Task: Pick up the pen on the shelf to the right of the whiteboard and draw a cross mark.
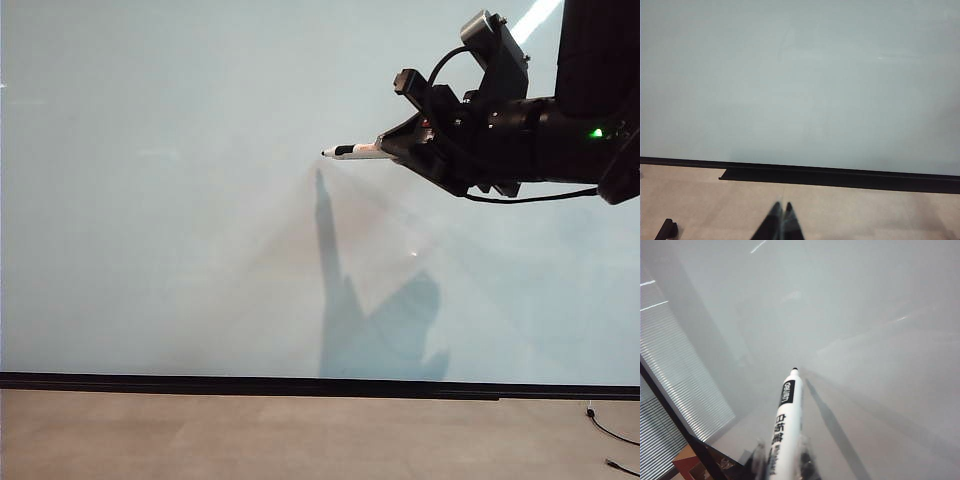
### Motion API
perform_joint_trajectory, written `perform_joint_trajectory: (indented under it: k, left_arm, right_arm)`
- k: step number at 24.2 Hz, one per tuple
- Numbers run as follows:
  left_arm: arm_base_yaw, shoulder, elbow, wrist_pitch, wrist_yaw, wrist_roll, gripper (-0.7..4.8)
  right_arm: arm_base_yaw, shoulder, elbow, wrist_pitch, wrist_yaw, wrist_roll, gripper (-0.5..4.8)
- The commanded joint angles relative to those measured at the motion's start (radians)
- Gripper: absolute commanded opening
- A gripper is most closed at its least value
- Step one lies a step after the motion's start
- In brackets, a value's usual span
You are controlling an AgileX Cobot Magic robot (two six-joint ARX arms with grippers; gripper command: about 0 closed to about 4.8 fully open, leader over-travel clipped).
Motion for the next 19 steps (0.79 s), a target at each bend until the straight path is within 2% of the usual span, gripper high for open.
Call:
perform_joint_trajectory:
  k: [1,7,19]
  left_arm:
    - [0.000,0.000,0.003,0.006,0.004,0.004,-0.05]
    - [0.000,0.000,0.003,0.007,0.003,0.004,-0.05]
    - [0.000,0.000,0.003,0.006,0.004,0.004,-0.05]
  right_arm:
    - [0.000,-0.005,0.004,0.009,0.019,0.007,-0.09]
    - [0.000,-0.006,0.004,-0.030,0.083,0.014,-0.09]
    - [0.000,-0.007,-0.005,-0.033,0.133,0.015,-0.09]
